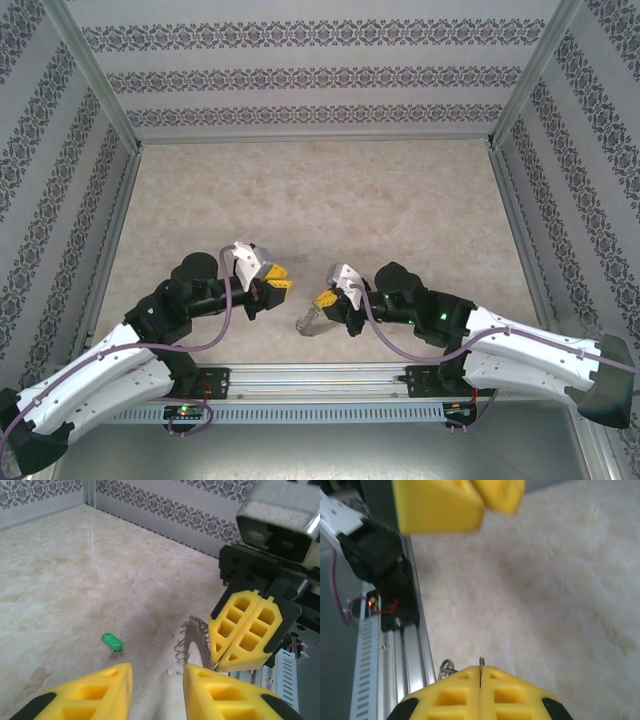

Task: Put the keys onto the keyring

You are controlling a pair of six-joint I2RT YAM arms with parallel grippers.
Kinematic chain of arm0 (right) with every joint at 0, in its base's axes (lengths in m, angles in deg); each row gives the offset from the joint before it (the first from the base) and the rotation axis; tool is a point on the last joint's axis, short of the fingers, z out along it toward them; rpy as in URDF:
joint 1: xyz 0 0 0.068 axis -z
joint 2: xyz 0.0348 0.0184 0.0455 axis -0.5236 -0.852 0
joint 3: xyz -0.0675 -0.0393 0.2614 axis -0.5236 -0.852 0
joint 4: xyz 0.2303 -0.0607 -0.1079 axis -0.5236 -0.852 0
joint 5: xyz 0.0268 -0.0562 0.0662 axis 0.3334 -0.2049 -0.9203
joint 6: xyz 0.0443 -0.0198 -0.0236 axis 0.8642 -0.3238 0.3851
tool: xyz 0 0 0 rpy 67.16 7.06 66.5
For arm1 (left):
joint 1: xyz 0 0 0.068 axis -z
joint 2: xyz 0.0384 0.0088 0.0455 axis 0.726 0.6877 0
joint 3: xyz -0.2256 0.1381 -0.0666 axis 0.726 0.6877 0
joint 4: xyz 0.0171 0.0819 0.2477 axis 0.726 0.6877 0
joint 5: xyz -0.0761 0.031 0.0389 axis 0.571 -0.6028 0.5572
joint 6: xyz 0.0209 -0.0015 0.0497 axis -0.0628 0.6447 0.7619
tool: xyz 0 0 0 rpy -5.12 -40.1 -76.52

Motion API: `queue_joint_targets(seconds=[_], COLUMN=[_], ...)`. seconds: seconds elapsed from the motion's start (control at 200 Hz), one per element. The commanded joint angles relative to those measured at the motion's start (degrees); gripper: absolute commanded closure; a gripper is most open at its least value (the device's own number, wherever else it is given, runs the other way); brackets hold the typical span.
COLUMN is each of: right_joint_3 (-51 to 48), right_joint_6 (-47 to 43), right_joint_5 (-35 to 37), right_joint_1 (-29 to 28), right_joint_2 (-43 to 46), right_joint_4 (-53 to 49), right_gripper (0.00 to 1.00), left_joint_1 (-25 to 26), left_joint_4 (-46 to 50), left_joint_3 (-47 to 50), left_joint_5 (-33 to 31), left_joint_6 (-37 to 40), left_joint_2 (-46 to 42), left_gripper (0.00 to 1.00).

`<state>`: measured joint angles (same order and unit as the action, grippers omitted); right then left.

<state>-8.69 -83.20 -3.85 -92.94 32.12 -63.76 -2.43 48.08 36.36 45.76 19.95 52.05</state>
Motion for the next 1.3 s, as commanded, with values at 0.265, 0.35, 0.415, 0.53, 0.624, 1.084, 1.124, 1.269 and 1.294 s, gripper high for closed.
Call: queue_joint_targets(seconds=[0.265, 0.35, 0.415, 0.53, 0.624, 1.084, 1.124, 1.269, 1.294], right_joint_3=[-0.2, 0.3, 0.4, 1.0, 0.6, 0.3, 0.4, 0.5, 0.5], right_joint_6=[-6.9, -7.3, -7.2, -7.0, -6.6, -5.3, -5.3, -5.6, -5.8], right_joint_5=[-13.5, -16.0, -17.1, -18.8, -19.4, -22.5, -22.6, -23.0, -23.1], right_joint_1=[0.4, 1.1, 1.5, 1.9, 2.0, 2.3, 2.3, 2.3, 2.3], right_joint_2=[-2.9, -3.0, -3.0, -3.7, -3.9, -4.5, -4.6, -4.4, -4.4], right_joint_4=[30.8, 32.4, 33.7, 34.6, 35.8, 38.1, 38.2, 37.8, 37.5], right_gripper=[1.0, 1.0, 1.0, 1.0, 1.0, 1.0, 1.0, 1.0, 1.0], left_joint_1=[-0.8, -0.8, -0.8, -0.8, -0.8, -0.8, -0.8, -0.7, -0.7], left_joint_4=[-10.7, -11.1, -12.6, -14.8, -15.6, -15.5, -15.4, -15.4, -15.2], left_joint_3=[2.4, 2.7, 3.4, 3.9, 4.2, 3.3, 3.2, 3.2, 3.1], left_joint_5=[13.5, 14.0, 14.6, 16.9, 18.5, 20.2, 20.5, 20.9, 21.0], left_joint_6=[-0.3, 0.2, 0.2, 0.2, 0.2, 1.0, 1.1, 0.9, 0.9], left_joint_2=[-6.1, -7.0, -7.6, -7.8, -7.2, -5.5, -5.2, -4.7, -4.7], left_gripper=[0.65, 0.64, 0.64, 0.65, 0.65, 0.8, 0.81, 0.93, 0.96])
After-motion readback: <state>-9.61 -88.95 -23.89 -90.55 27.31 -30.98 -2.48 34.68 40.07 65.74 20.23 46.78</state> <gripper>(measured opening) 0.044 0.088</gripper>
